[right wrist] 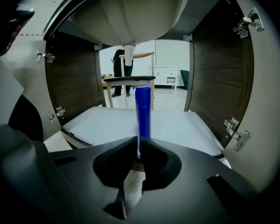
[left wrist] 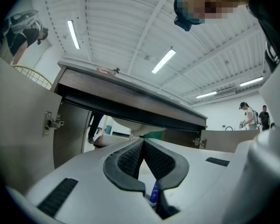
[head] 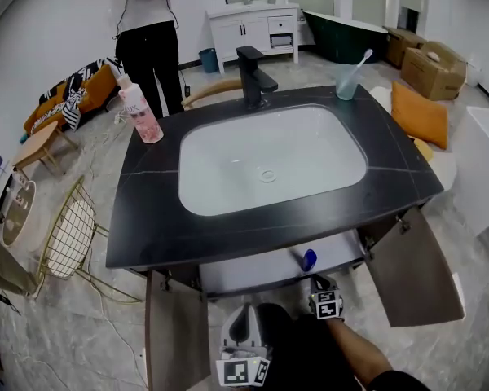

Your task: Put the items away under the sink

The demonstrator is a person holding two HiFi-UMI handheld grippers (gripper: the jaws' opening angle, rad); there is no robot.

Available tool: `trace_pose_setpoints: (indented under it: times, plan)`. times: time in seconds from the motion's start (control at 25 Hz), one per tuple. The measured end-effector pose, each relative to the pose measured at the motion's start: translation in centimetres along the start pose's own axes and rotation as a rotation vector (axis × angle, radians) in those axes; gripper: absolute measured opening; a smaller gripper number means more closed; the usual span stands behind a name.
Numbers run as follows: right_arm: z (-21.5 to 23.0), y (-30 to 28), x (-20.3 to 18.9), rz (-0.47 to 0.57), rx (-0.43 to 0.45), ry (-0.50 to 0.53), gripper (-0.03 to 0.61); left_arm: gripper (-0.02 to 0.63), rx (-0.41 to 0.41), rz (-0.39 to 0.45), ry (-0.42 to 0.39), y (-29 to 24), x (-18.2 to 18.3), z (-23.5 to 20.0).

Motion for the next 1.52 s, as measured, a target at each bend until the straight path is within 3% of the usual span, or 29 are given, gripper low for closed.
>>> trace_pose_setpoints:
  times: [0.4,0.84,1.28,1.52]
  plan:
    - [-2.4,8.0,4.0,-0.119,0.055,-0.088,0.011,0.014,-0.002,-0.116,0.045,1.5,5.5,1.4]
    - [-3.1,21.9,12.7,-0.196,0.079,-0.096,0.011,0.014,-0.003,-0.201,0.066,4.3,18.6,7.1]
    - [-3.2,42.4,19.8,-0.183,0.123,-0.106,0.011,0.014,0.034,-0.208,0.107,14.0,32.9,16.6]
    - [-3.7,54.1,22.9,-0.143,0.167,-0.076,0.011,0.014,0.063,-0.184,0.076,20.6,40.1,22.0]
Point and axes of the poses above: the fingertips, and each gripper's own axes: y backward along the fingers, z to its right, x out of its top, the point moved 3 cm from there along y, backward along the fingers, and after that the axes turned 8 degrees about -z, right-handed, at the moved point
